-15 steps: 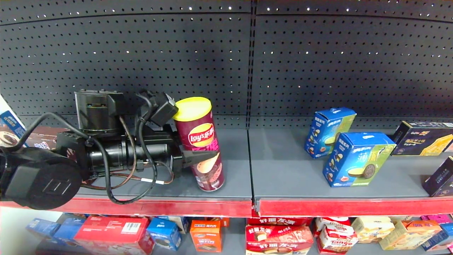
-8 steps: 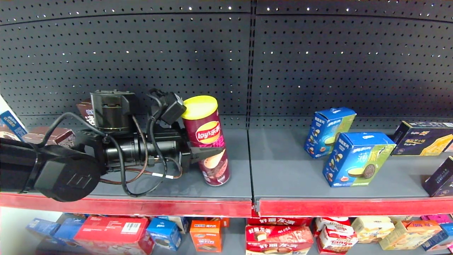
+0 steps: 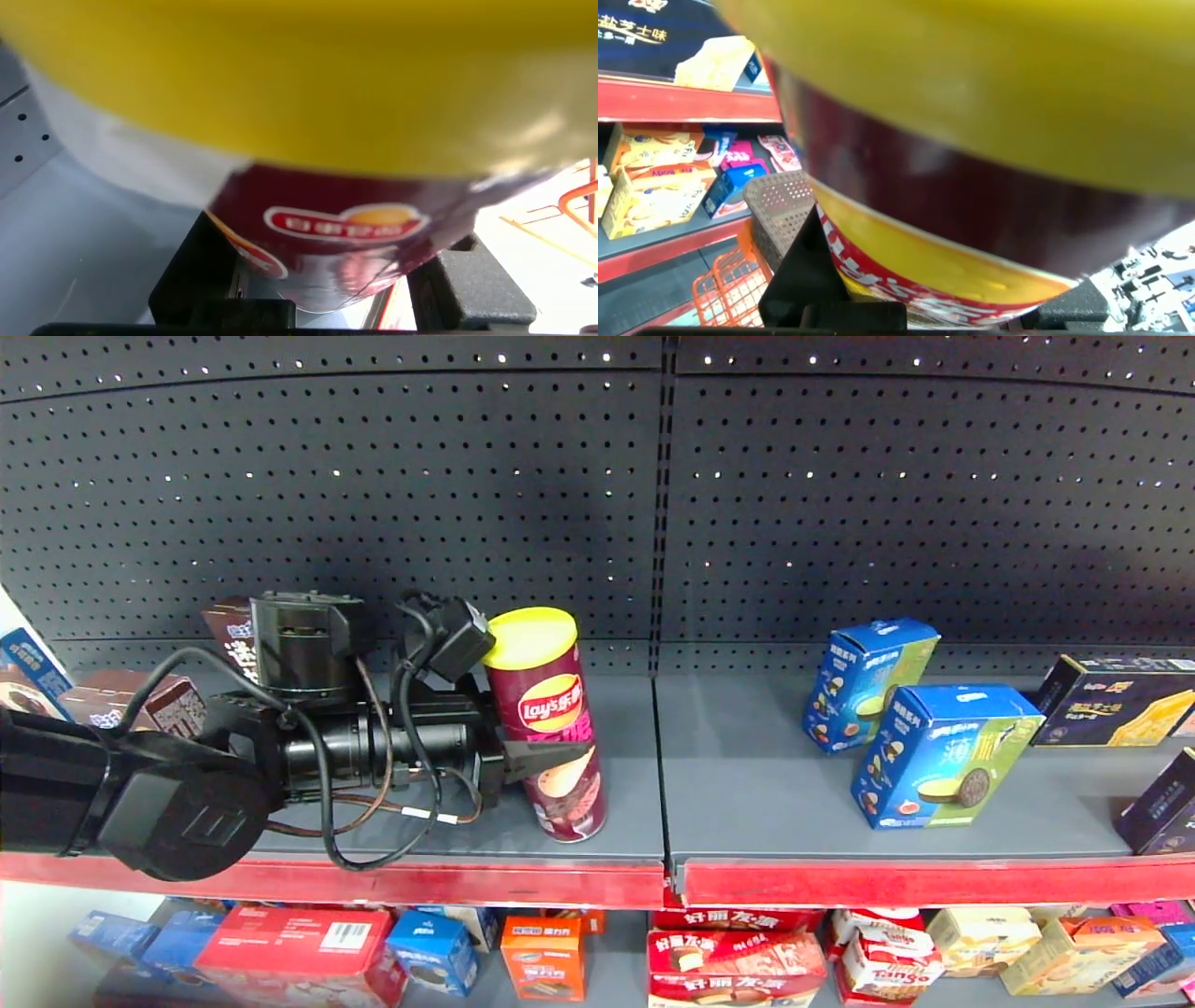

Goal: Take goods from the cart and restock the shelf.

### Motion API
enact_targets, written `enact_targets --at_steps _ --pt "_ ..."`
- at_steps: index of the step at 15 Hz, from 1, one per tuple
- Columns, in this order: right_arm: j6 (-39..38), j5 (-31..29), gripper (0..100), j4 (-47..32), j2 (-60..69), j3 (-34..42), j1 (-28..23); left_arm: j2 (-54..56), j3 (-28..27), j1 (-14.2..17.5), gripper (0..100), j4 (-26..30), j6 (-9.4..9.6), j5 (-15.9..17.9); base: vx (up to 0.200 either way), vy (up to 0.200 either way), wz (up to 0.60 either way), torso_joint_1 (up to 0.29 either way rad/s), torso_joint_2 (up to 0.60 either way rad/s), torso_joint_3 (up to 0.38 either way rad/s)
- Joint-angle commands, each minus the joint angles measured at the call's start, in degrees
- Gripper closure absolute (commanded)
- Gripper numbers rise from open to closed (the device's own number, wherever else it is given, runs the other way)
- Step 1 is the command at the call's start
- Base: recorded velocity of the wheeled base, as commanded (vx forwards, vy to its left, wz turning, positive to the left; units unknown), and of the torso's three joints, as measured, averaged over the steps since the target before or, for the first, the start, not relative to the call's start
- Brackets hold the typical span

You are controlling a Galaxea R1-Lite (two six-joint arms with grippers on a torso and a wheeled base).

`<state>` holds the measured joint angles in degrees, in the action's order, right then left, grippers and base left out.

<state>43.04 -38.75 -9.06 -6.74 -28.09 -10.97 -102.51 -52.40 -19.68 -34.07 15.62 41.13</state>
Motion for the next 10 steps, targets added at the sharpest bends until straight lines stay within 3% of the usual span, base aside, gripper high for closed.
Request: enact_targets --at_steps 1,10 --pt "0.11 -0.01 100 0.0 1.12 0.58 -0.01 0.03 0.01 -0.1 100 0.15 0.03 0.0 0.0 0.0 0.0 0.0 0.0 0.0" --pt "0.29 0.08 100 0.0 1.12 1.1 -0.01 -1.9 -1.83 -1.68 100 0.23 -0.06 -0.09 0.0 0.0 0.0 0.0 0.0 0.0"
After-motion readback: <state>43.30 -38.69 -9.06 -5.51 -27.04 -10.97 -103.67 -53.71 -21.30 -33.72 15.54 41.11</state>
